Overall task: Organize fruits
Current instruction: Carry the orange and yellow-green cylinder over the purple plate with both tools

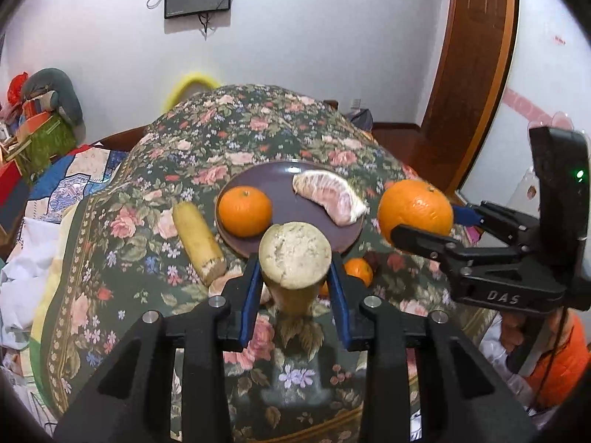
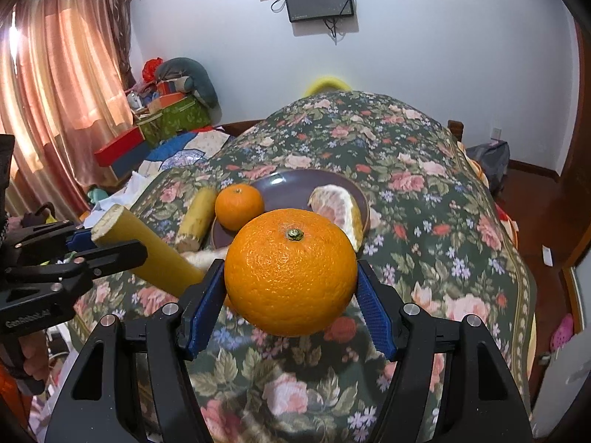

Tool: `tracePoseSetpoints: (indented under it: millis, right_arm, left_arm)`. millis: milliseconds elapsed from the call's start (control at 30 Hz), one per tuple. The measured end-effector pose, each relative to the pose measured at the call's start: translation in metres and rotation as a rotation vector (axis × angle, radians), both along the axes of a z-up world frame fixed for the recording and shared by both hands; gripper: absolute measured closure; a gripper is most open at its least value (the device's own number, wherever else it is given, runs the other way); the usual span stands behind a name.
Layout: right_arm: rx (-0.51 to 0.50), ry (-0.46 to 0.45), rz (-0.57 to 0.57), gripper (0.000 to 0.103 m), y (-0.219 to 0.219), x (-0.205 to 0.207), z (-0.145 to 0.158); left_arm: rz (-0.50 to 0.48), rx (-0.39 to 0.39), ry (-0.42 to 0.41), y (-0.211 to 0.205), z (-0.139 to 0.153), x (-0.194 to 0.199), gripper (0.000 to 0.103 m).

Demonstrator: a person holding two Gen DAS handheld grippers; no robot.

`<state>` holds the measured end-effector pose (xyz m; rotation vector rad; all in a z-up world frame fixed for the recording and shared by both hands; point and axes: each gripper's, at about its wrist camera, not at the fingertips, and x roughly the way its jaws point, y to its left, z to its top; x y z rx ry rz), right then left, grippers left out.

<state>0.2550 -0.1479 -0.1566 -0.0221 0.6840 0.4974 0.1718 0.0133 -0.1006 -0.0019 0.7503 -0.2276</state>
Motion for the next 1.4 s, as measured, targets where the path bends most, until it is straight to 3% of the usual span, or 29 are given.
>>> tracePoseSetpoints:
  millis: [400,1400]
  right_arm:
    - [0.008,-0.033,0.004,0.038,0.006,0.032,0.011]
    - [-0.009,0.059,0.06,0.038,0.026,0.106,-0.029]
  left_arm:
    - [-0.011,-0.034,-0.085,-0.007,0.027,0.031,0.069]
    - [-0.01,-0.106,0.062,0.001,-0.03,0.141,0.069]
